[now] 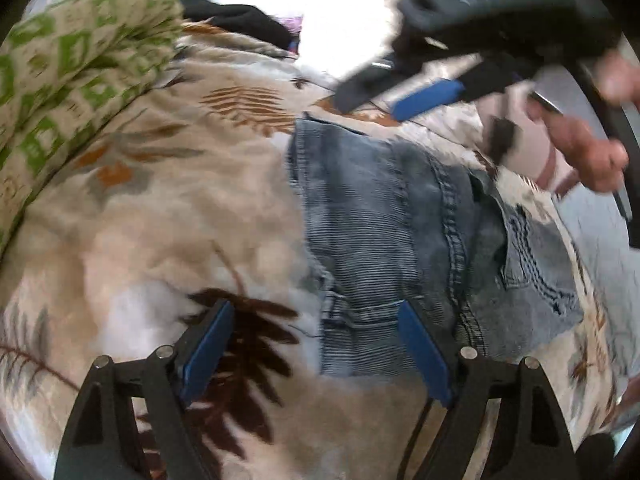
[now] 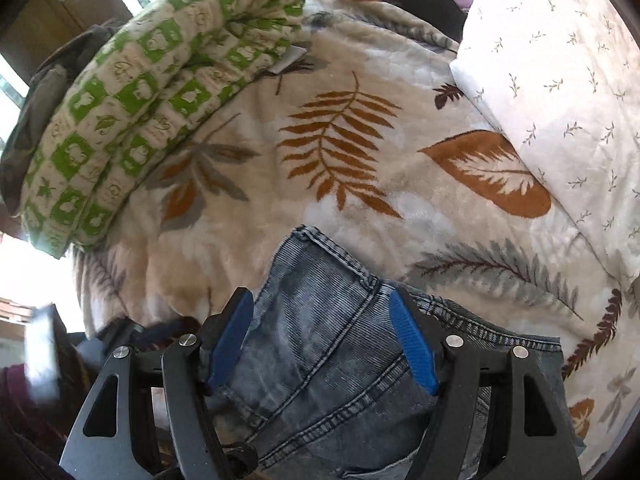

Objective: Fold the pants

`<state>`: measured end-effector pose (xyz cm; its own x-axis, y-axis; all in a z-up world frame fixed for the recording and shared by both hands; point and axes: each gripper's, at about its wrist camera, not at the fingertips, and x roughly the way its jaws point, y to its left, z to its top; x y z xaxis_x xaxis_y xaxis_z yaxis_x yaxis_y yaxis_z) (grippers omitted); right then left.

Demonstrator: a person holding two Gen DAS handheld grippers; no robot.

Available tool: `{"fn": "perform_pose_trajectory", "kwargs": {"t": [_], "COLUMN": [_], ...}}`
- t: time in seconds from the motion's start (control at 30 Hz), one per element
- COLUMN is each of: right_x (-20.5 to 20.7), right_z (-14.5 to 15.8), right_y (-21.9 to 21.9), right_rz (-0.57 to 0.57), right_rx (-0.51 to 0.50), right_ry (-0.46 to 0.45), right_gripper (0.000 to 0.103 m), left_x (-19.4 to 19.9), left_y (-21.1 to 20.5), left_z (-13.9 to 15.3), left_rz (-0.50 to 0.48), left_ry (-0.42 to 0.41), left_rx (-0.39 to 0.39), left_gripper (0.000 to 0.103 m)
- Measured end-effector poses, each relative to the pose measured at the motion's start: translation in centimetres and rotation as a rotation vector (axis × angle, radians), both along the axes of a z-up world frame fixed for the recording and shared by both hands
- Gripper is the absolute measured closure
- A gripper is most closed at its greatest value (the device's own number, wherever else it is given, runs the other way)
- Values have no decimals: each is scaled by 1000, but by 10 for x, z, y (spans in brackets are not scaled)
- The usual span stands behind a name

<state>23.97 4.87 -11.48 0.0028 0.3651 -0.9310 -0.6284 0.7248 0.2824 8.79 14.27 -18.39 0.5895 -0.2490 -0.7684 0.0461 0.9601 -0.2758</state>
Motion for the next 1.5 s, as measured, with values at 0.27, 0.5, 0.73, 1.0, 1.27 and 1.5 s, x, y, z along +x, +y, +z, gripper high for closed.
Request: {"fn": "perform_pose_trajectory", "kwargs": {"t": [0.27,0.5,0.73,1.0,1.27,1.5], "right_x": [18,19,2,-20,-37,-43], "right_z": [-43,-76,-42,18,56,53], "right_y": [35,41,17,-50,-160,-289], "right_rz": [-1,-2,-17,-101,-236,-425], "right_rx": [-56,-159,-104,-16,8,46], "right_ry": [40,19,-50,-157,-235,-237], "right_gripper": [33,66,93,93,93,93], "left_x": [9,16,13,-11,-2,13], "left_y": [-6,2,-1,-34,-136,-248], "left_z": [-5,-9,4,53,99,110], "left_rz": [-59,-54,-73,-216,-392,-557], "left_ry": [-13,-6,-50,-189,-201,-166], "left_rx": [-104,-160,-179,-201,-287,-297], "left_gripper": [62,72,80,83,85,86]}}
